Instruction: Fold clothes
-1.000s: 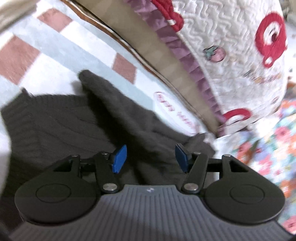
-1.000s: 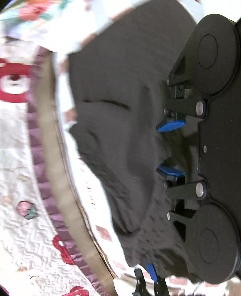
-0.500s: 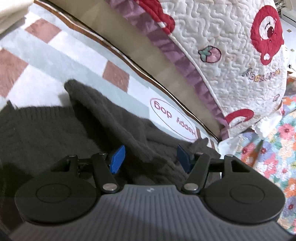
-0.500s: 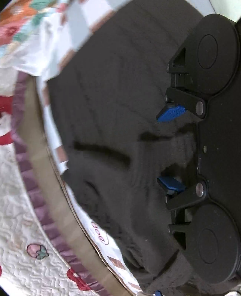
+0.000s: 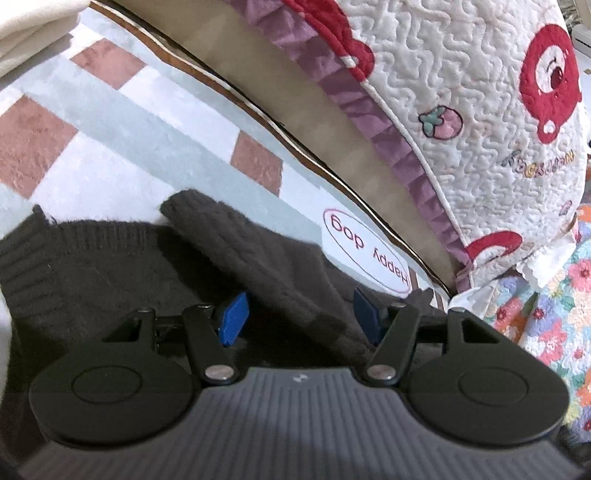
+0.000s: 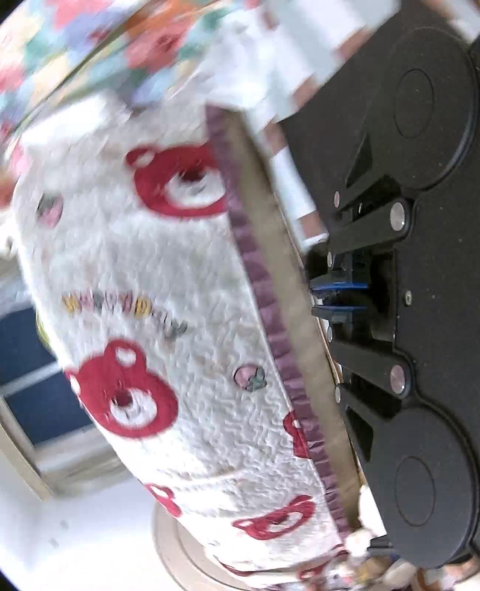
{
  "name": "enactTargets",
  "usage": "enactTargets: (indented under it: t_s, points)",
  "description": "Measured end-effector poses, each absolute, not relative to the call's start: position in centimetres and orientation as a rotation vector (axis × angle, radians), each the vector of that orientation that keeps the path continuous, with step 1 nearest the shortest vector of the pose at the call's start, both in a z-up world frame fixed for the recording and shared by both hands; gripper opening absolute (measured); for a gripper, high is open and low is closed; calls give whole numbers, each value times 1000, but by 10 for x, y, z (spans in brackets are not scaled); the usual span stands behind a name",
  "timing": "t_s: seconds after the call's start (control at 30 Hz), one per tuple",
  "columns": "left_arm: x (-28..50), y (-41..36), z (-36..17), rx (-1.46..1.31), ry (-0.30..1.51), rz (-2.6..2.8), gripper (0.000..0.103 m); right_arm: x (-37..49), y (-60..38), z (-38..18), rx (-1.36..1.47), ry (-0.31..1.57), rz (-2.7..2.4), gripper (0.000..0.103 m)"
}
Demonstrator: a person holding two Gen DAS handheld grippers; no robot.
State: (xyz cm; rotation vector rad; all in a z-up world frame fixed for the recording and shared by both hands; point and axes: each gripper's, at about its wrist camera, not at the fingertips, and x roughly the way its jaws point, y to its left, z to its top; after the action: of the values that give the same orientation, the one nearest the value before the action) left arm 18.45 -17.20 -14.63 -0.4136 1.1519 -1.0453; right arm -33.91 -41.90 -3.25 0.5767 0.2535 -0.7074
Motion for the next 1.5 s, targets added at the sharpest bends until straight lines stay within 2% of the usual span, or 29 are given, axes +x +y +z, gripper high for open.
enactTargets:
  t_s: [0.17, 0.23, 0.33, 0.4, 0.47, 0.6, 0.67, 0.73, 0.8, 0.87, 0.93, 1.0, 1.07, 1.1, 1.13, 1.2, 1.37, 1.43, 1.5]
  points:
    - [180, -186, -161, -394, 1186, -1039, 61, -335, -416, -120, 674, 550, -781, 10]
    - [179, -192, -168, -373, 1180, -1028, 61, -332, -415, -134, 677, 606, -765, 11]
    - [177, -203, -173, -323, 1160, -1076, 55, -333, -423, -131, 648, 576, -787, 11]
    - [175, -209, -169, -262, 1120, -1093, 27, -335, -437, -119, 710, 455, -846, 11]
    - [172, -215, -166, -202, 1079, -1110, 9, -337, -437, -104, 696, 389, -852, 11]
    - [181, -193, -142, -298, 1010, -1101, 8, -340, -433, -72, 645, 276, -847, 10]
    - [189, -177, -137, -408, 1037, -1100, 8, -342, -431, -56, 619, 220, -844, 0]
    - [195, -165, -136, -500, 1061, -1115, 8, -344, -429, -40, 593, 164, -840, 0]
    - [191, -168, -140, -404, 1096, -1076, 8, -345, -427, -24, 567, 108, -835, 0]
    - [182, -180, -148, -181, 1162, -1002, 9, -347, -434, -52, 622, 223, -867, 1]
    - [175, -187, -159, -66, 1193, -954, 9, -347, -444, -88, 737, 348, -891, 7]
    - [175, -189, -158, -83, 1188, -958, 9, -336, -446, -110, 785, 424, -877, 9]
    - [176, -190, -155, -88, 1177, -966, 10, -320, -447, -122, 783, 485, -837, 15]
    - [178, -191, -155, -90, 1176, -967, 10, -312, -449, -125, 775, 500, -824, 29]
    - [179, -190, -156, -98, 1179, -970, 10, -305, -451, -128, 765, 510, -815, 48]
    - [180, -189, -159, -115, 1187, -976, 10, -290, -457, -133, 737, 530, -809, 61]
    - [185, -182, -167, -222, 1203, -997, 11, -246, -492, -161, 559, 726, -746, 64]
    - [187, -183, -167, -251, 1194, -1005, 11, -241, -500, -171, 628, 745, -738, 64]
    - [188, -184, -167, -263, 1199, -1002, 11, -246, -503, -174, 763, 680, -758, 66]
